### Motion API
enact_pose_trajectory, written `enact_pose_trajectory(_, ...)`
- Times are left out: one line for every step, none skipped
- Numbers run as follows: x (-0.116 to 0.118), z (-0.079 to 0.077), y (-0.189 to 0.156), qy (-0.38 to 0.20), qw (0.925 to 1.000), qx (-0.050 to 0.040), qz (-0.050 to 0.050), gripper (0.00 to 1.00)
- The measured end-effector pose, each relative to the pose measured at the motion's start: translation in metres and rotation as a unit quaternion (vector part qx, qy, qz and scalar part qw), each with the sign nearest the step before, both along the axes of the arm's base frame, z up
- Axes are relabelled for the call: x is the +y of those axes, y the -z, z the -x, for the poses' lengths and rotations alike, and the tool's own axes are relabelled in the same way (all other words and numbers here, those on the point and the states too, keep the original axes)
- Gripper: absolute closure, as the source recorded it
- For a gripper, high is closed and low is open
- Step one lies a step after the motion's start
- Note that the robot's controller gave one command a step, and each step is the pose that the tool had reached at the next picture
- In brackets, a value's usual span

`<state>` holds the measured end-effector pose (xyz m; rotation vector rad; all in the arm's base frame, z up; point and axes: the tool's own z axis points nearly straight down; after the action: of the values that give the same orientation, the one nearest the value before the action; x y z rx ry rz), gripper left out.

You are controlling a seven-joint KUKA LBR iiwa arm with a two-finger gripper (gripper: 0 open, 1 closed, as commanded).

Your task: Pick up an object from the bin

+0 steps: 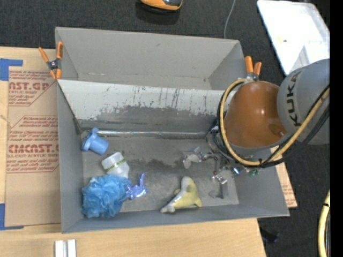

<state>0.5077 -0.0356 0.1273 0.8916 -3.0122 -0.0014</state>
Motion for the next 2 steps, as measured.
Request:
enact_pose_trajectory(0.016,0.013,0.033,-0.116,0.9933,-0.0023,0.001,0.0)
enact_pose_trajectory(0.062,0.027,0.058,-0.15,0.9886,-0.0011,-0.001,1.0)
